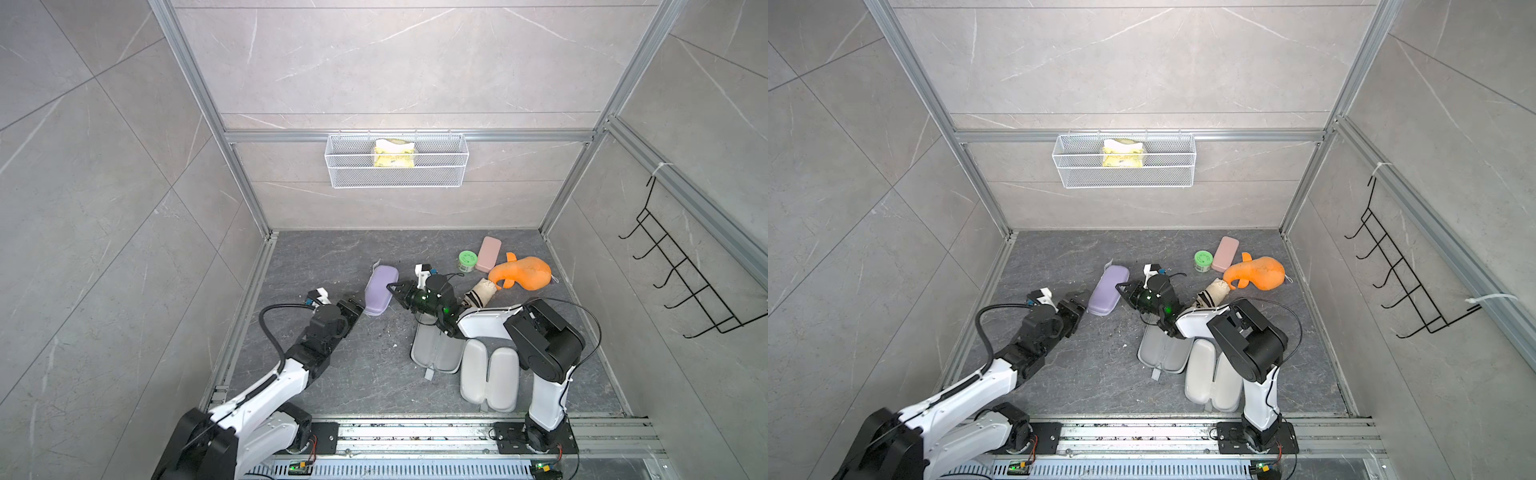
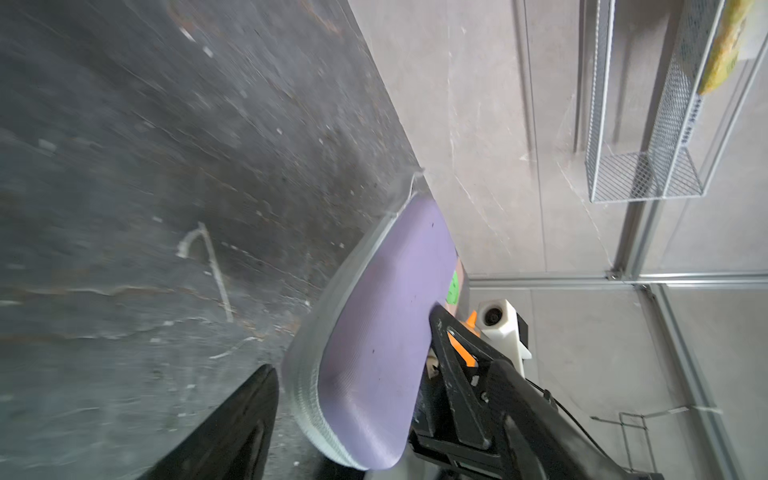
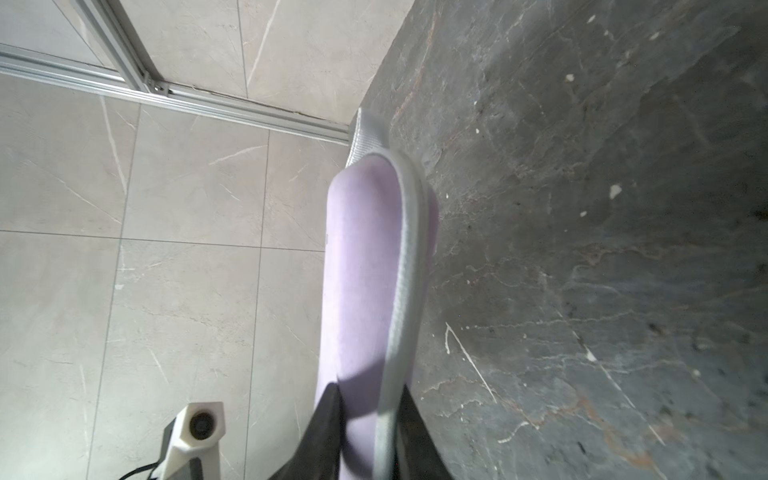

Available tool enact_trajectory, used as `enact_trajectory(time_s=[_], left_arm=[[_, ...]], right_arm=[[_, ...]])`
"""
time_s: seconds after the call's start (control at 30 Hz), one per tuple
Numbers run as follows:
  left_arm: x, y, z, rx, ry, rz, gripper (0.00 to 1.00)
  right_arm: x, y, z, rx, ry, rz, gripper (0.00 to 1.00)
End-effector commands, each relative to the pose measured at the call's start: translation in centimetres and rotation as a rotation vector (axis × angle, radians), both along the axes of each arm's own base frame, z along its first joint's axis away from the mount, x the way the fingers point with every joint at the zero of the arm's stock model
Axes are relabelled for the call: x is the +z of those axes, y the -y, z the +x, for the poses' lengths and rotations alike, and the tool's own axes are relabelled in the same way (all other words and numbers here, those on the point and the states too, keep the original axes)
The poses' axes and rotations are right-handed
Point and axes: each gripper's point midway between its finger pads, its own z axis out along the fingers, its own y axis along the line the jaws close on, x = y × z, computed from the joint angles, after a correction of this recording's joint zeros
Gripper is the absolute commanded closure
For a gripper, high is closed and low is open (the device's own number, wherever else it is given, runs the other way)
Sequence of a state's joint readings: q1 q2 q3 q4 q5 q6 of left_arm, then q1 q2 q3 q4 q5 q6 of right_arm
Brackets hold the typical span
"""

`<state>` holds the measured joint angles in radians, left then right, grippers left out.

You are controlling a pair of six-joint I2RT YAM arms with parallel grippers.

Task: Put umbrellas into zippered umbrella sleeves
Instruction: Place the umbrella sleeve at the center of the board.

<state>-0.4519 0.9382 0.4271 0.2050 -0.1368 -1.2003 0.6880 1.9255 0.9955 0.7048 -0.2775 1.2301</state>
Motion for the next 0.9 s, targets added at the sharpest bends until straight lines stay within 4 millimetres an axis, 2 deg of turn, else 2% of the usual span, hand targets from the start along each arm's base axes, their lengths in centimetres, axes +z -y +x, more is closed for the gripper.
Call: enact_trajectory(time_s=[0.0,0.1,0.17,0.3,0.4,0.47,0.53,0.63,0.73,0.83,0.87], left_arm=[[-2.7,-3.9,-2.9,-0.018,-0.153,0.245,0.19],[-0.7,-5.7,-3.4,-0.018,-0.132,0.316,0.19],[0.7,-6.3,-3.5,-0.034,-0.114,0.348,0.19],[3.2,-6.2,-3.3,-0.081,-0.09,0.405,0.19],[4.1,-5.9,-3.1,-0.1,-0.078,0.413,0.19],[4.3,-5.8,-3.0,-0.102,-0.079,0.406,0.19],[4.3,-5.6,-2.8,-0.107,-0.08,0.396,0.19],[4.2,-5.5,-2.6,-0.106,-0.091,0.382,0.19],[4.8,-5.0,-2.1,-0.13,-0.089,0.385,0.19],[5.6,-3.7,-1.1,-0.204,-0.07,0.397,0.2],[5.6,-3.4,-0.7,-0.229,-0.066,0.418,0.2]], right_arm=[[-1.6,-2.8,-2.2,0.141,-0.022,-0.079,0.79],[-2.8,-6.1,-4.4,0.219,-0.05,-0.119,0.79],[-3.3,-8.4,-5.5,0.245,-0.062,-0.118,0.8],[-4.3,-13.4,-7.0,0.284,-0.087,-0.121,0.79],[-5.2,-16.1,-7.8,0.326,-0.104,-0.169,0.75],[-5.8,-16.9,-8.4,0.359,-0.117,-0.215,0.71],[-6.9,-16.7,-8.7,0.384,-0.138,-0.282,0.64],[-7.1,-15.5,-8.6,0.403,-0.136,-0.36,0.49],[-4.7,-13.2,-7.8,0.438,-0.047,-0.463,0.41],[-1.7,-9.1,-7.3,0.433,-0.004,-0.562,0.38],[-0.8,-7.1,-7.1,0.418,-0.008,-0.587,0.38]])
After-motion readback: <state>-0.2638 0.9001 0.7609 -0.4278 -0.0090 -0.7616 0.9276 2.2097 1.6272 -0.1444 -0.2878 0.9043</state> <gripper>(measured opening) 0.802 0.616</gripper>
